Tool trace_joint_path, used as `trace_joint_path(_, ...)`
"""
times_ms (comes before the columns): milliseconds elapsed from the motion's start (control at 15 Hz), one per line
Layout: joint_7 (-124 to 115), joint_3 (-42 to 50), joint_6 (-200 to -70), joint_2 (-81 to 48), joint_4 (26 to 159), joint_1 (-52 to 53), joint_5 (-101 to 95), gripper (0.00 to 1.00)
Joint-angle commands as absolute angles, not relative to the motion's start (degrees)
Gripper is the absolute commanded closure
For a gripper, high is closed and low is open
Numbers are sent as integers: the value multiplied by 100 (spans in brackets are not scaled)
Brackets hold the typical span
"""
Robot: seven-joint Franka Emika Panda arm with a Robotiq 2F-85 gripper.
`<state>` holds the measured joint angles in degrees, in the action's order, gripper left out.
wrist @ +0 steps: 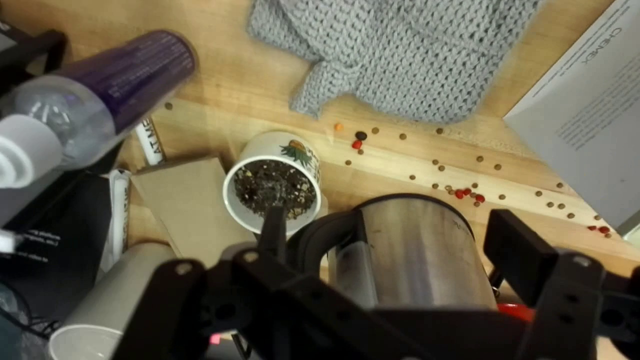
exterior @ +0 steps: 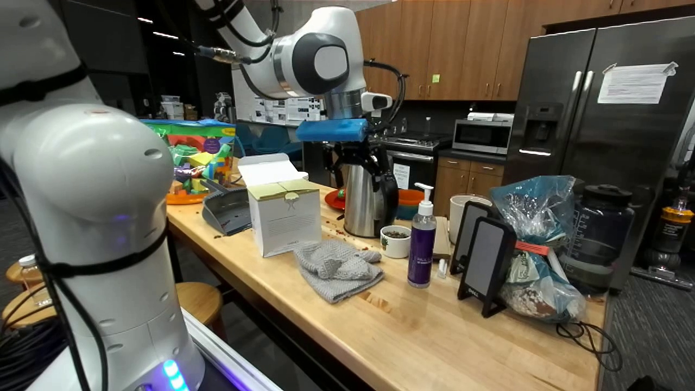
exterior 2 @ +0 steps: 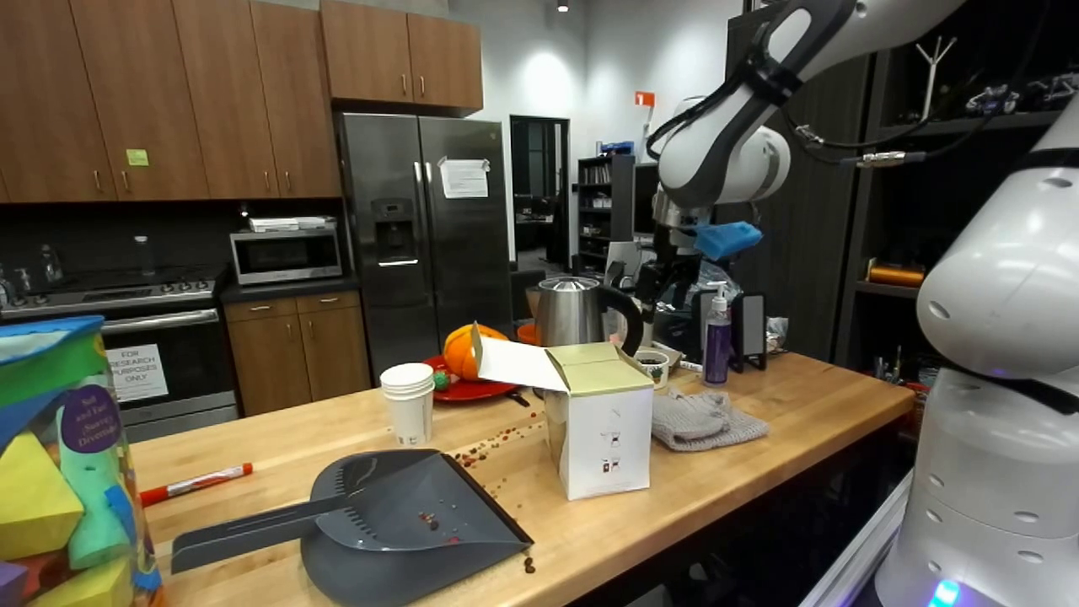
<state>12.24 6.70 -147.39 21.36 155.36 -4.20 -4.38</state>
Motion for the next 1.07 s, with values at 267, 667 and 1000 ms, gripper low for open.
trace_joint_path(267,672,-104,-16143,2311,15936,-531,-1242,0)
trace_joint_path(667,181,-684,-16057,2705,15893,-504,-1568,0)
trace_joint_path(1000,-68,-1218,-15641,3114,15902,-350,-1605,0)
